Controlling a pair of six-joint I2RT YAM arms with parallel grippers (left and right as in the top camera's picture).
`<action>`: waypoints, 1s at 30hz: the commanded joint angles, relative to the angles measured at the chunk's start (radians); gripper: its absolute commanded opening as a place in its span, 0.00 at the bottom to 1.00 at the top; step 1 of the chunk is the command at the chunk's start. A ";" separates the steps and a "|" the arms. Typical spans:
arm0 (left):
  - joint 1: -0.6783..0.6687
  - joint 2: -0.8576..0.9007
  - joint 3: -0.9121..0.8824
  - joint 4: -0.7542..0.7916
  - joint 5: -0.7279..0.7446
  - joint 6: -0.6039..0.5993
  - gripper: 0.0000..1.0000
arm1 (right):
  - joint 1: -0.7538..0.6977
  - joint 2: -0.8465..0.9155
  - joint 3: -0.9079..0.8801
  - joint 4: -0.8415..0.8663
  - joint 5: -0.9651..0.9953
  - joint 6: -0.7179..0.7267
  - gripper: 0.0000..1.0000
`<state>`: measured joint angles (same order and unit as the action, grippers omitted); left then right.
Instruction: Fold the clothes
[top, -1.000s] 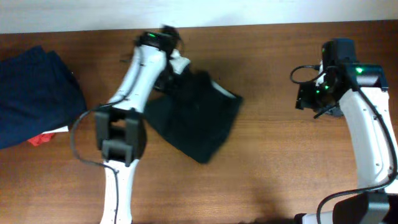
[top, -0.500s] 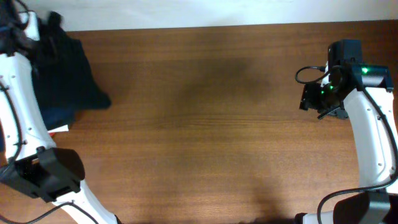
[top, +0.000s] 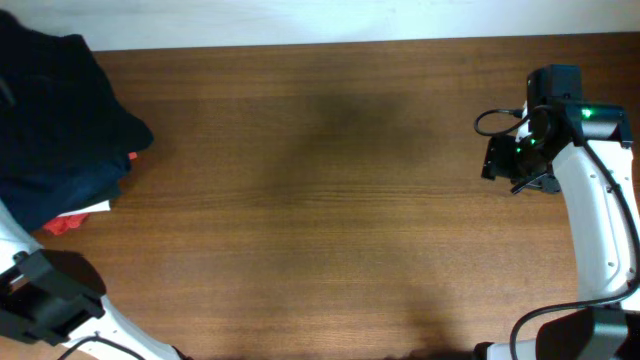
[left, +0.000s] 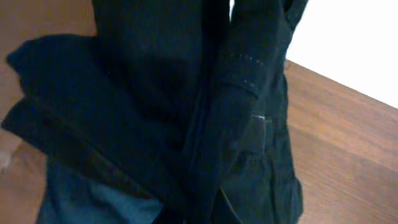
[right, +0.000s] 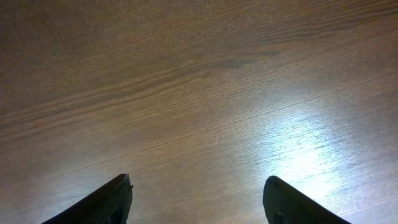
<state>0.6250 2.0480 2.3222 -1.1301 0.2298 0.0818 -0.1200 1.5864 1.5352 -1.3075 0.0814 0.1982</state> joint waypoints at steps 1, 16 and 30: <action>0.045 -0.006 0.020 0.014 0.010 -0.010 0.01 | -0.006 -0.016 0.015 -0.006 0.005 -0.008 0.71; 0.139 0.137 0.016 0.000 0.010 -0.010 0.17 | -0.006 -0.016 0.015 -0.025 0.006 -0.008 0.72; -0.058 0.145 0.016 -0.031 0.165 -0.035 0.99 | -0.006 0.027 0.014 -0.017 -0.095 -0.008 0.88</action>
<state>0.7021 2.1845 2.3219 -1.1477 0.3664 0.0437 -0.1204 1.5875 1.5352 -1.3308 0.0578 0.1890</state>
